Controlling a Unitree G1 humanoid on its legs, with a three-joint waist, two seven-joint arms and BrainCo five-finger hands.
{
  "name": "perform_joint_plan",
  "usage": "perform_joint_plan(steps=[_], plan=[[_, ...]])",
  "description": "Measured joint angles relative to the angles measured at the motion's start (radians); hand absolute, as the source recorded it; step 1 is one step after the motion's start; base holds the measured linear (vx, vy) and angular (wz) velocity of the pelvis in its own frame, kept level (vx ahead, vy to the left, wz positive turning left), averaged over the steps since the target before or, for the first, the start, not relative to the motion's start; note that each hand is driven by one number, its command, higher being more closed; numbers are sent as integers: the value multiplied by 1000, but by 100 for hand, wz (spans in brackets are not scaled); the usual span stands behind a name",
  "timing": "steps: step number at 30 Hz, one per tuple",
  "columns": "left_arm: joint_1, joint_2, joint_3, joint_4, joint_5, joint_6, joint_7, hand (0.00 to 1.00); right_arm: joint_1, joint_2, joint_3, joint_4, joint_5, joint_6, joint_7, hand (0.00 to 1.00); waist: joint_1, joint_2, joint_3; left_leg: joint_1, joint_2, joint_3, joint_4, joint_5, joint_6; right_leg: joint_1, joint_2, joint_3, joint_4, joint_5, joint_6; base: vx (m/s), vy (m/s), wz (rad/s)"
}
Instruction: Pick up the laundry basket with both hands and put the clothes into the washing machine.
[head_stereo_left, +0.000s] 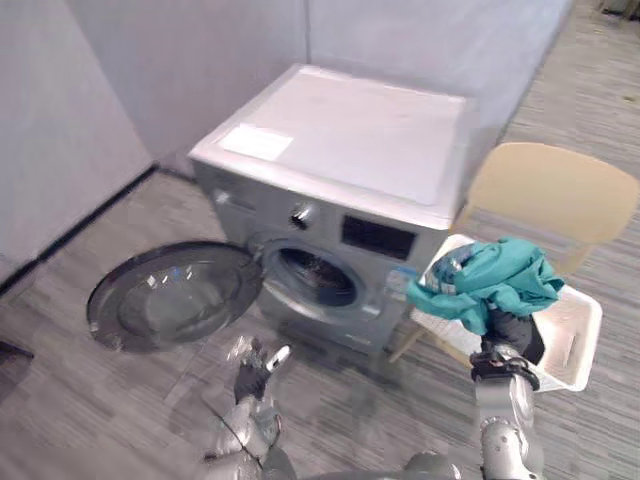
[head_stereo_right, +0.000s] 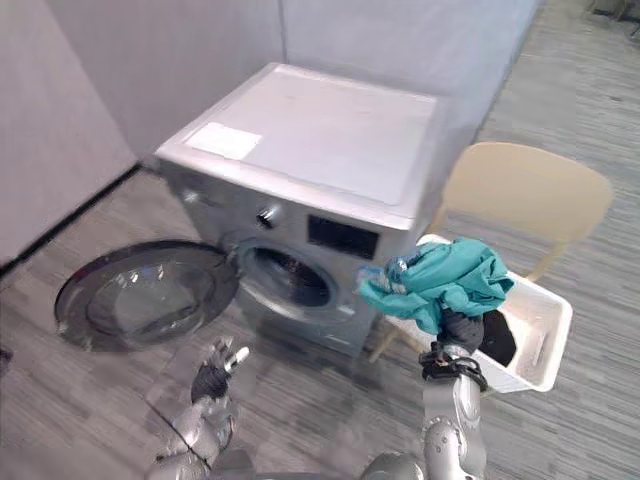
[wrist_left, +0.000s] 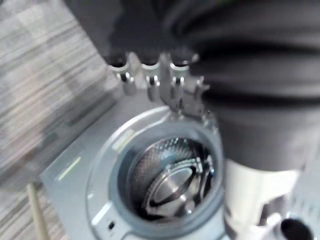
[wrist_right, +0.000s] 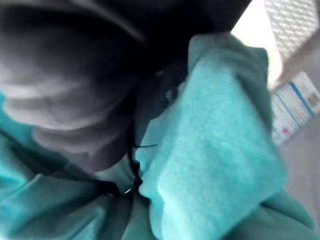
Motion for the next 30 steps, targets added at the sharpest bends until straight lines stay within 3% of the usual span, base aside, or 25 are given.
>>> perform_joint_plan(steps=[1,2,3,4,5,7,8,9,10,12,13,15,17,19,24,30], plan=[[-6,19,-5,0,0,-1,9,0,5,20,1,0,-10,2,-2,100,4,-9,-3,-29,-36,3,65,-40,40,17,-25,15,-46,101,-5,64,678,23],[-6,27,-7,0,1,-3,9,0,5,19,9,-2,-26,3,-1,100,9,-10,-4,-36,-71,30,83,-67,84,7,-54,39,-87,246,-45,58,686,3],[-6,26,-6,0,8,-4,10,0,3,19,13,-2,-38,3,-1,100,19,-10,-4,-30,-83,58,76,-73,104,-12,-66,51,-118,334,-83,54,757,-56],[3,25,15,-6,26,-9,12,0,-10,20,33,-2,-51,6,-1,100,36,4,3,-10,-91,116,55,-73,145,-79,-87,41,-11,292,-190,28,579,-78],[13,26,34,-8,35,-10,13,0,-12,20,56,-3,-56,8,-1,100,30,11,7,25,-104,148,19,-67,178,-113,-67,29,160,141,-201,45,637,-80],[27,28,37,-13,44,-13,12,0,-3,19,76,-5,-55,8,3,100,30,15,12,95,-137,193,-73,-41,216,-125,-7,-3,339,-26,-162,49,414,-49],[38,24,29,-23,57,-14,10,0,10,19,82,-25,-55,6,9,100,27,4,5,144,-186,219,-171,-5,236,-115,65,-49,426,-155,-180,36,312,-37],[38,22,25,-23,59,-14,9,0,19,19,82,-36,-55,2,15,100,26,0,4,157,-208,220,-207,9,243,-111,102,-59,435,-199,-171,27,315,-18],[37,14,24,-22,66,-13,9,0,36,18,84,-41,-54,-1,31,100,24,-10,2,174,-245,222,-267,34,255,-107,173,-67,423,-268,-153,4,160,3],[34,-3,23,-23,66,-13,3,0,79,16,96,-40,-53,2,51,100,24,-22,5,191,-292,222,-318,62,263,-105,248,-63,361,-319,-169,27,142,19],[36,-10,23,-22,66,-12,-2,0,98,11,111,-34,-51,4,57,100,22,-20,11,195,-305,225,-326,69,265,-101,273,-54,307,-338,-183,52,105,32],[38,-14,22,-20,66,-12,-9,0,116,-12,164,-3,-25,8,83,100,25,-23,42,180,-329,222,-301,70,266,-86,302,-15,161,-332,-265,32,40,27],[33,-15,22,-16,66,-13,-10,0,104,-33,221,31,-15,35,93,100,30,-15,66,117,-315,205,-251,70,266,-96,325,-28,110,-306,-272,-8,-1,15],[38,-12,23,-16,65,-13,-10,0,64,-35,263,85,-11,49,110,100,36,-24,100,81,-301,201,-232,69,265,-112,339,-37,88,-288,-283,-39,-25,7],[36,-15,-8,-17,61,-13,-17,0,-164,-66,231,301,-18,68,75,100,58,-19,183,-18,-301,169,-218,82,260,-193,338,-68,98,-267,-293,-74,-6,15],[37,-56,-8,-92,-7,-27,-7,0,-616,-146,88,588,-25,66,-93,100,111,46,298,-155,-317,169,-134,100,260,-338,274,-78,231,-290,-304,-87,13,12]])
